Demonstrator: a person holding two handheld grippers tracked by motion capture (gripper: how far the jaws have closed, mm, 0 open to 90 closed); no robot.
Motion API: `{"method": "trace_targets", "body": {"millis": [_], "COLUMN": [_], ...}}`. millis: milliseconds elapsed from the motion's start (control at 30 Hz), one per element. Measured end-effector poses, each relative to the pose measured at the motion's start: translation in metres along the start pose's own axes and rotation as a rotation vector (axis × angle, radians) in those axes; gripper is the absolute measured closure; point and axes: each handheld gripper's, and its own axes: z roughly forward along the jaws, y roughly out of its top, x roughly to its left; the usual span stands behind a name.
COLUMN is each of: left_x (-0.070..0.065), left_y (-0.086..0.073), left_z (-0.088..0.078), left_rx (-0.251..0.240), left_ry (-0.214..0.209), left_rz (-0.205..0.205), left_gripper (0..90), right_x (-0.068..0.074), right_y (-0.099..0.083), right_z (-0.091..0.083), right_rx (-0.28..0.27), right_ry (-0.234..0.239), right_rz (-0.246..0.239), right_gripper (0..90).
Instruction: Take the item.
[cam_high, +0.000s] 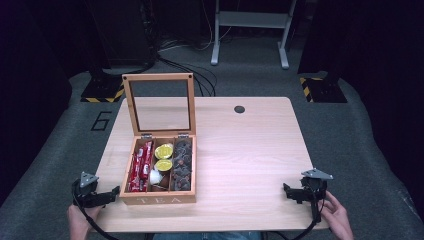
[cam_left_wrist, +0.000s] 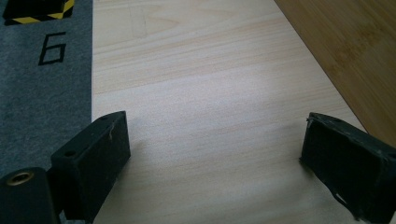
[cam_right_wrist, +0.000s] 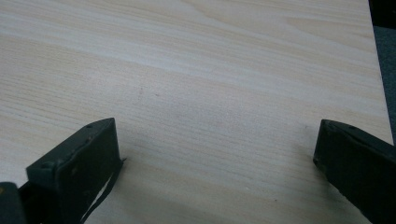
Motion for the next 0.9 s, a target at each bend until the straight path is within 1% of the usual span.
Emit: {"method": "trace_targets", "body": {"millis": [300, 333, 633, 767, 900], "left_x": [0.0, -0.0001, -0.0006, -0.0003, -0.0008], "left_y": [0.0012, 0.0012, 0.0011, 0.0018, 0.0021], "left_z": [0.0005, 0.0004, 0.0016, 0.0021, 0.0025], "left_rx": [0.005, 0.007, -0.002, 0.002, 0.006], "left_ry": [-0.004, -0.004, 0.0, 0.0, -0.001], "left_rz": [0.004, 0.004, 0.002, 0.007, 0.004], "left_gripper": [7.4, 7.4, 6.7, 5.9, 4.6], "right_x": [0.0002, -0.0008, -0.0012, 0.0007, 0.0018], "right_y": [0.0, 0.0004, 0.0025, 0.0032, 0.0034], "right_z": [-0.0001, 0.0003, 0.0024, 0.0024, 0.0023], "right_rx": [0.001, 0.002, 0.001, -0.002, -0.009], "right_ry": [-0.002, 0.006, 0.024, 0.015, 0.005], "right_rz": [0.002, -0.01, -0.025, -0.033, -0.046], "right_gripper": [0.0, 0.0, 0.0, 0.0, 0.0]}}
